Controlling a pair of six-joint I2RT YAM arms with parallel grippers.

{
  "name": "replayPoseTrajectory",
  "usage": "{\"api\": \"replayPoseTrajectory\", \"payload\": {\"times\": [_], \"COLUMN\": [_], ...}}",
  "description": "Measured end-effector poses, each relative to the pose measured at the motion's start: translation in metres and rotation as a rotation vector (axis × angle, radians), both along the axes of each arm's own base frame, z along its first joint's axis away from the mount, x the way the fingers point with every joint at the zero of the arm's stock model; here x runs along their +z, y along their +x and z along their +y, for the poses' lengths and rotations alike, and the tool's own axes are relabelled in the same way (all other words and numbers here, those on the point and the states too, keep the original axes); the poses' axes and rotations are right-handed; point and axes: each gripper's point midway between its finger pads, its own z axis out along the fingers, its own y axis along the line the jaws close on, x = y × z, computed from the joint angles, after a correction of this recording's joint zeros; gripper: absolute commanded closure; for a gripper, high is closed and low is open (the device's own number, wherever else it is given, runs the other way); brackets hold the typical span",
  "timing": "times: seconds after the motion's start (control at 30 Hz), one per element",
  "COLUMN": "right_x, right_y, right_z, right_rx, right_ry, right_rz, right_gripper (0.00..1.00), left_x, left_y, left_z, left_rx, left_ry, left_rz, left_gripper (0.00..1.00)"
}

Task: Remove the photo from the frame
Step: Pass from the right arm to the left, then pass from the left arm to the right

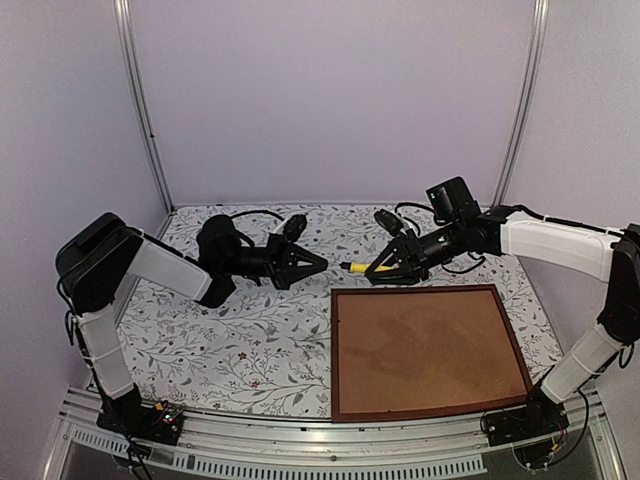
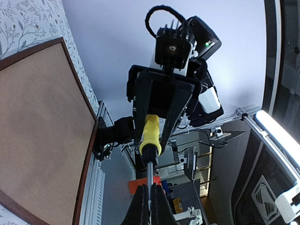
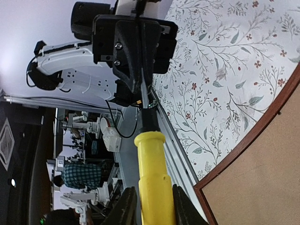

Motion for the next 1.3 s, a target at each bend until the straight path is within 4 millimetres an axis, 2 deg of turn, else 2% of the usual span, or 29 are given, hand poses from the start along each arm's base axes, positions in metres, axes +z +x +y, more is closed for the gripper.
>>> {"api": "replayPoseTrajectory", "payload": {"times": [0.1, 0.17, 0.23, 0.57, 0.8, 0.87, 1.0, 1.13, 1.3], "right_x": [-0.005, -0.007, -0.004, 0.030, 0.040, 0.048, 0.061, 0.065, 0.067], "right_y": [0.007, 0.013, 0.020, 0.047, 0.040, 0.041, 0.042, 0.039, 0.037], "right_z": [-0.001, -0.002, -0.003, -0.004, -0.011, -0.010, -0.008, -0.007, -0.006], "right_rx": [-0.040, -0.074, -0.113, -0.279, -0.362, -0.374, -0.383, -0.375, -0.360], "right_ry": [-0.034, -0.059, -0.075, -0.015, 0.110, 0.140, 0.183, 0.203, 0.212], "right_rz": [-0.012, -0.036, -0.062, -0.180, -0.138, -0.131, -0.125, -0.098, -0.079], "right_gripper": [0.28, 0.06, 0.01, 0.01, 0.03, 0.07, 0.23, 0.35, 0.46], "left_x": [-0.003, -0.006, -0.008, 0.004, 0.017, 0.021, 0.030, 0.036, 0.039], "left_y": [0.001, 0.001, 0.003, 0.015, 0.021, 0.021, 0.017, 0.014, 0.013], "left_z": [0.000, 0.001, 0.002, 0.009, 0.015, 0.015, 0.008, 0.001, -0.001], "left_rx": [0.014, 0.026, 0.045, 0.172, 0.244, 0.255, 0.243, 0.227, 0.221], "left_ry": [0.007, 0.012, 0.017, -0.023, -0.072, -0.081, -0.094, -0.098, -0.098], "left_rz": [0.013, 0.024, 0.034, 0.019, -0.016, -0.028, -0.063, -0.094, -0.116], "left_gripper": [1.00, 1.00, 1.00, 1.00, 1.00, 1.00, 1.00, 1.00, 1.00]}}
